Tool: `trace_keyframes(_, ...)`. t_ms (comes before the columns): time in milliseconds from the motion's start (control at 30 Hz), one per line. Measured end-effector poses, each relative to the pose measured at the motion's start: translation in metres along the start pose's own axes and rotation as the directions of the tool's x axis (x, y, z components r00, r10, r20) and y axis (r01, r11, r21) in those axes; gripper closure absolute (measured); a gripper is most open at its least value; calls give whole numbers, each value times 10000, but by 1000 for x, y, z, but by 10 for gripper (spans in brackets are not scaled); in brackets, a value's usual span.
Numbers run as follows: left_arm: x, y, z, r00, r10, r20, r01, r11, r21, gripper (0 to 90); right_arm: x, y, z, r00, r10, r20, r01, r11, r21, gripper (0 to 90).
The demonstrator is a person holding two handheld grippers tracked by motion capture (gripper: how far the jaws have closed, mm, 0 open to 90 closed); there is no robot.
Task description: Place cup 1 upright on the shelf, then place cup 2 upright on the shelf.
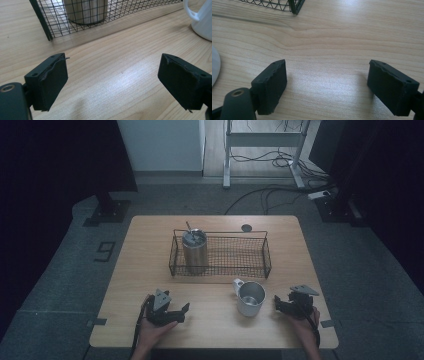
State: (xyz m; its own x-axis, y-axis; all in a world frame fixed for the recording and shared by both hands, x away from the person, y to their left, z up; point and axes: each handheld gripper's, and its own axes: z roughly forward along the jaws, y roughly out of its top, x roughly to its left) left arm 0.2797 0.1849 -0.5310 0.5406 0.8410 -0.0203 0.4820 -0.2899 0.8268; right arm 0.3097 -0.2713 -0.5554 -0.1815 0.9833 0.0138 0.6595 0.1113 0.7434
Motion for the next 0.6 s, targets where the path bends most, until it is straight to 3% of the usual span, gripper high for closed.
trace_keyframes(300,2,-1,1,9999,-136,-20,137,9999,98,92,-1,1,0,10000,80,22,-80,10000,-27,151)
trace_keyframes(467,3,-1,0,9998,-207,-1,207,9998,70,92,-3,0,-6,9999,119,-110,-124,9990,-428,154)
trace_keyframes(600,6,-2,1,9988,-450,186,448,9989,97,95,-4,6,-23,9971,357,-673,-442,9906,-1294,164)
